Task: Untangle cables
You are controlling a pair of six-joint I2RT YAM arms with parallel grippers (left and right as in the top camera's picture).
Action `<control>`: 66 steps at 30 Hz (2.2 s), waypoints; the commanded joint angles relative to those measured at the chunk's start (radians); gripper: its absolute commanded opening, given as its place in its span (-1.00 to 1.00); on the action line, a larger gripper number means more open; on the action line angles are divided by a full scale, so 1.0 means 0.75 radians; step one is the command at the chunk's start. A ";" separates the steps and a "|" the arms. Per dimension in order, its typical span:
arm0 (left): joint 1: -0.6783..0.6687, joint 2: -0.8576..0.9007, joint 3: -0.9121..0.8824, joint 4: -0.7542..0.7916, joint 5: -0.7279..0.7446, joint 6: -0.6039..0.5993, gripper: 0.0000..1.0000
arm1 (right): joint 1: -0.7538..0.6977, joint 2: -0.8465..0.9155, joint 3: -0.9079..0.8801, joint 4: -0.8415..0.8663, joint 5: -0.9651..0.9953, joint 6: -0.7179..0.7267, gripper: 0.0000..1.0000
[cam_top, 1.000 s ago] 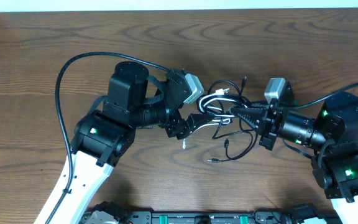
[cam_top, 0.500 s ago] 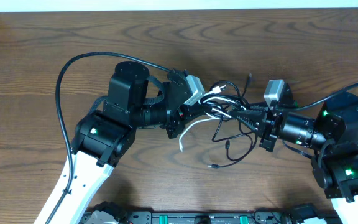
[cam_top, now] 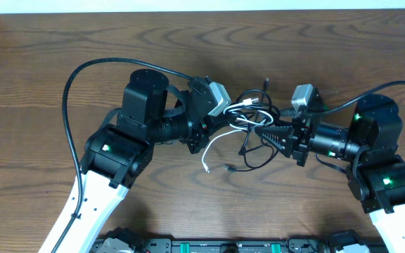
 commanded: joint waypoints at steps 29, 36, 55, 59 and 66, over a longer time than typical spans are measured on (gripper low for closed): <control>0.005 -0.004 0.022 0.007 -0.181 -0.038 -0.85 | -0.006 0.008 0.015 -0.196 0.326 0.004 -0.36; 0.005 -0.004 0.022 0.007 -0.319 -0.137 -0.85 | -0.006 0.008 0.015 -0.209 0.326 0.004 -0.34; 0.005 -0.004 0.022 0.017 -0.373 -0.326 -0.85 | -0.006 0.025 0.015 -0.215 0.318 0.020 -0.32; 0.005 -0.004 0.022 0.018 -0.373 -0.397 -0.84 | -0.006 0.070 0.015 -0.220 0.318 0.033 -0.22; 0.004 -0.004 0.022 0.017 -0.358 -0.467 -0.85 | -0.006 0.168 0.015 -0.217 0.309 0.054 -0.05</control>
